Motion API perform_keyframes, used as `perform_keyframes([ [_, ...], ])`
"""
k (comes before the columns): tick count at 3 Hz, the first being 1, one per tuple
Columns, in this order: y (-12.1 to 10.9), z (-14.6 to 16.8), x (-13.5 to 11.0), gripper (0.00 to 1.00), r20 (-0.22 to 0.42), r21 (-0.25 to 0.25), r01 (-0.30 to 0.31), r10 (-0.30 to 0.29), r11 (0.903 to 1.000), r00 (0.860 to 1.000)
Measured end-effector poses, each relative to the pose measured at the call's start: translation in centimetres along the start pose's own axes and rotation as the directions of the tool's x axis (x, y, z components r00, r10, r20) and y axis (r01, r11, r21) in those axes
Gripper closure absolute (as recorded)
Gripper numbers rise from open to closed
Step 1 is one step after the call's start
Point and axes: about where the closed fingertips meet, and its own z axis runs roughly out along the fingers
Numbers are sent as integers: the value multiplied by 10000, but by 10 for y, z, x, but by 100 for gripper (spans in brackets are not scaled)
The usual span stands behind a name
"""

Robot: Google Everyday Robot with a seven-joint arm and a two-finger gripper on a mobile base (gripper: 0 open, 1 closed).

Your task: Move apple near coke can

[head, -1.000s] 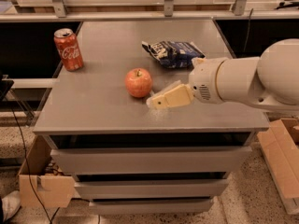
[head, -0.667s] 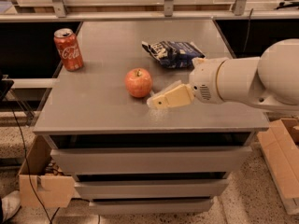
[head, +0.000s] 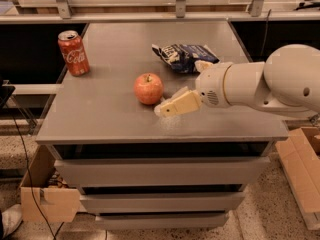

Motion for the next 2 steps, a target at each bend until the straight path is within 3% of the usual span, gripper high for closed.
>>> perform_keyframes([
  [2,5,33,9,0,932,-1004,175,-81,9948,9956],
])
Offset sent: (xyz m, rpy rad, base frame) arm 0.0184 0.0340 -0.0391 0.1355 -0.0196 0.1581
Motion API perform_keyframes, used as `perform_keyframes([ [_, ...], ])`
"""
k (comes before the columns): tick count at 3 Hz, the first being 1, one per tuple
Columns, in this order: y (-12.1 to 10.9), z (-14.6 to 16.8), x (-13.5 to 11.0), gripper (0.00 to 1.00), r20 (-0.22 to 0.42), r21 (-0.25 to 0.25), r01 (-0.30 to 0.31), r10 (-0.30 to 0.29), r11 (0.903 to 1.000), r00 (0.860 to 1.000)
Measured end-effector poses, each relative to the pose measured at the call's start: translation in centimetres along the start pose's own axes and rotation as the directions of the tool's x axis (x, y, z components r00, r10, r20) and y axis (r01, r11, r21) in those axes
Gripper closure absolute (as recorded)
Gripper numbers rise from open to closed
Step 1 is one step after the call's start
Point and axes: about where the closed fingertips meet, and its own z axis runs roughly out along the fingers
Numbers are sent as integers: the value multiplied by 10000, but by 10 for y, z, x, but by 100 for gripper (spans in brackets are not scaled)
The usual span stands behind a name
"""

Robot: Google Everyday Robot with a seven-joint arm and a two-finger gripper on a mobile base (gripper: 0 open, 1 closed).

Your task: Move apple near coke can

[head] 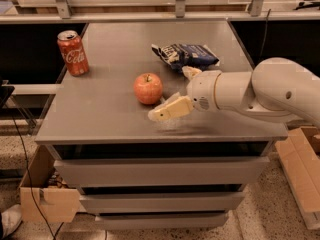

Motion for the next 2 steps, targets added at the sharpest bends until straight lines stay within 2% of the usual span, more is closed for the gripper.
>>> perform_keyframes([
  [2,10,26,-6,0,523,-738,203,-164,9971,9985],
])
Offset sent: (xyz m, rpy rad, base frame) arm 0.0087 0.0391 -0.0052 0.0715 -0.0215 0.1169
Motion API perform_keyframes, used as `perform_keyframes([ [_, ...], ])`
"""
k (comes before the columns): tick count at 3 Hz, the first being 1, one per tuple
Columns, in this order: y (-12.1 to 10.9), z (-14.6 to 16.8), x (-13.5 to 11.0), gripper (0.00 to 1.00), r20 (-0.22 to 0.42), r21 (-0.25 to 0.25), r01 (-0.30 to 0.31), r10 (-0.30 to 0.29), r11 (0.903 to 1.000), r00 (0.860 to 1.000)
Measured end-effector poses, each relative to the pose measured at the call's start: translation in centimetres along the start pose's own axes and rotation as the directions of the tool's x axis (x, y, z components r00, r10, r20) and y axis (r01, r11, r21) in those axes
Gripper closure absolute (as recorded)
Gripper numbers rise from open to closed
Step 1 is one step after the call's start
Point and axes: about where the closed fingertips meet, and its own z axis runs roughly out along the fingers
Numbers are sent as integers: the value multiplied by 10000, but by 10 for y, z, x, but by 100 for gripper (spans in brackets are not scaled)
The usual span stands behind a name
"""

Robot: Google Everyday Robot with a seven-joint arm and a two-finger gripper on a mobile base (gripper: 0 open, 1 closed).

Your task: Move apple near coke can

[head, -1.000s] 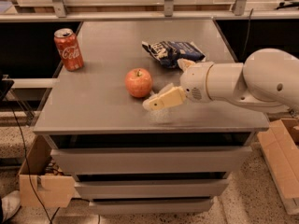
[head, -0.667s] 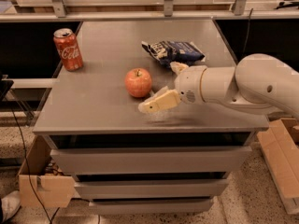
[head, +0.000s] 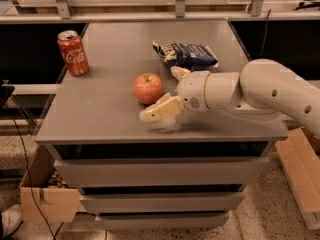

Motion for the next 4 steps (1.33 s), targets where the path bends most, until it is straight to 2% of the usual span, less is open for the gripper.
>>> perform_keyframes([
  [1,1,9,-4,16,154,-208,60,-57,9998,9999],
  [4,0,22,-12,85,409,-590,69,-45,9982,9992],
])
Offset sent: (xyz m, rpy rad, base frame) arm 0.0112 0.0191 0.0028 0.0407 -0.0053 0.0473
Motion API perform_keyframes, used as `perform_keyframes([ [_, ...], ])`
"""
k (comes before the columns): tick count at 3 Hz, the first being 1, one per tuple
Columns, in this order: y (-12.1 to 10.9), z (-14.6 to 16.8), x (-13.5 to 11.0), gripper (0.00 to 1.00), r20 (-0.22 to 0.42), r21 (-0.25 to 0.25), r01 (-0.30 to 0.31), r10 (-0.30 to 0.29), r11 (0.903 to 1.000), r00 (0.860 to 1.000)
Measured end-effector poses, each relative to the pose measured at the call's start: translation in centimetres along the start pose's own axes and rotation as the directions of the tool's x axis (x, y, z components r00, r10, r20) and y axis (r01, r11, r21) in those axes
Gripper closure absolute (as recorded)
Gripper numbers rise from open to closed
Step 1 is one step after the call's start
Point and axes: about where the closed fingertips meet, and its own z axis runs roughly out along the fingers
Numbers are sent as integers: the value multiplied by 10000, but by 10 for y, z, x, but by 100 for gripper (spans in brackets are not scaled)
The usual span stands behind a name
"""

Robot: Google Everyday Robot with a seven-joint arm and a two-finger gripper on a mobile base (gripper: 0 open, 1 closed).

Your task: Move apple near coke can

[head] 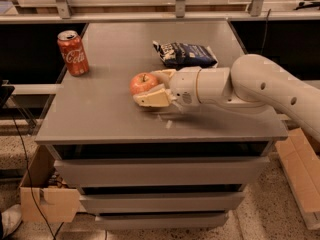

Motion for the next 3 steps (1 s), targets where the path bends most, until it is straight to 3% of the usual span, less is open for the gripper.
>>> perform_keyframes([
  [1,-5,-4,-9,100,119,48,174,-175,9998,9998],
  [2,-11,-10,-25,100,198,179,581,-584,9982,9981],
  [3,-11,-10,-25,100,198,178,581,-585,9982,9981],
])
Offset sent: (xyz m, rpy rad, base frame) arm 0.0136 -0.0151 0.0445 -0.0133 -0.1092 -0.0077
